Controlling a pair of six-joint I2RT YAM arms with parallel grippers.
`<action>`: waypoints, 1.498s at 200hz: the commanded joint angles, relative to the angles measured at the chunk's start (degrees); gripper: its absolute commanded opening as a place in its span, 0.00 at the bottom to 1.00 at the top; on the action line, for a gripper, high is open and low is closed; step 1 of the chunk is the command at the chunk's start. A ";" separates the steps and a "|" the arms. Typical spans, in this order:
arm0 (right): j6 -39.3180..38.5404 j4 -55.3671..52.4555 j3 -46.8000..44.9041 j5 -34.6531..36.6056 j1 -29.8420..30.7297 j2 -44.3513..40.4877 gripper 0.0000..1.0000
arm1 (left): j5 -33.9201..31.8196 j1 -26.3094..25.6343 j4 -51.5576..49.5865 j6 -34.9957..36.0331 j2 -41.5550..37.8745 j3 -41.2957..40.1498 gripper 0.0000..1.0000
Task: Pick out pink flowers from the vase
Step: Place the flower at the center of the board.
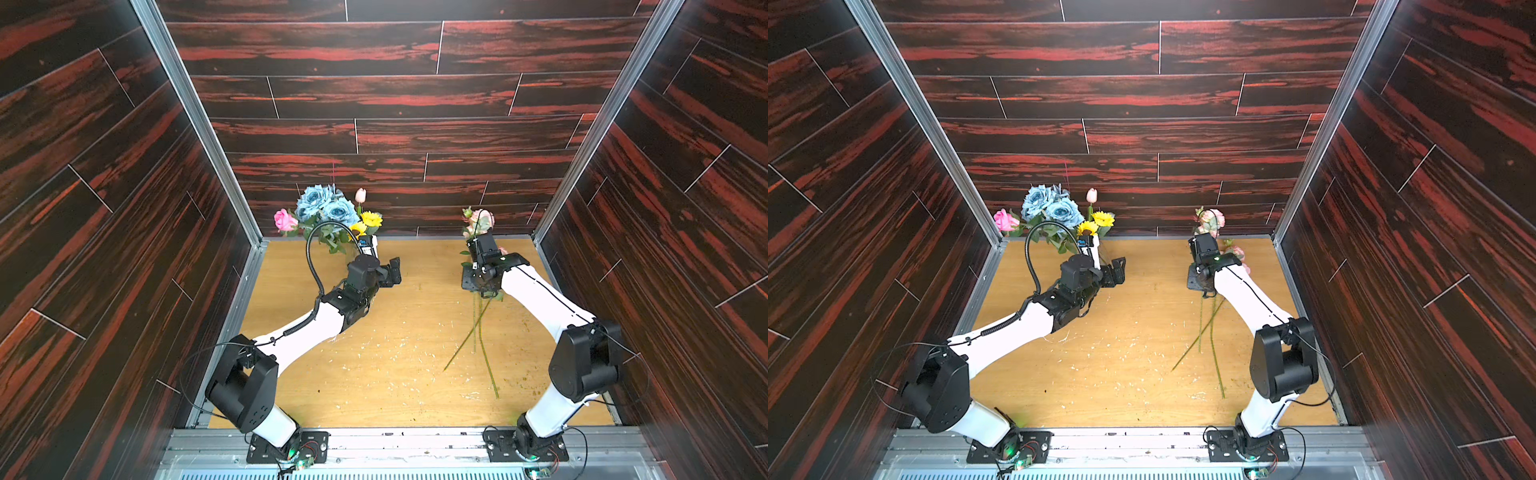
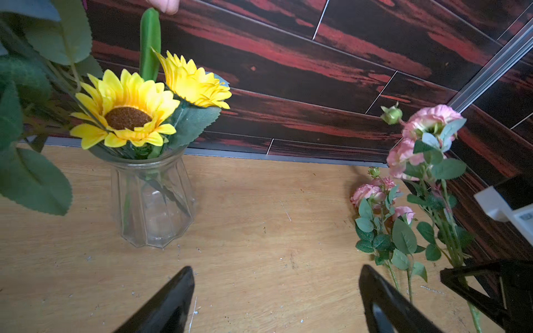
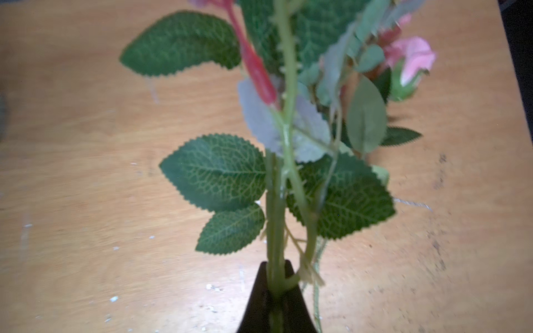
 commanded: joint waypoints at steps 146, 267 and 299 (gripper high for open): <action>3.98 10.74 -16.66 -1.40 -3.85 5.97 0.00 | 2.87 1.04 2.94 -1.69 -1.15 -1.67 0.92; 1.61 10.74 -16.68 -0.09 -4.27 1.87 0.39 | 0.51 1.03 -0.49 0.38 0.42 1.66 1.00; 0.77 10.88 -18.37 2.78 -4.32 -6.90 0.66 | -0.29 1.03 -4.74 2.03 2.02 5.99 1.00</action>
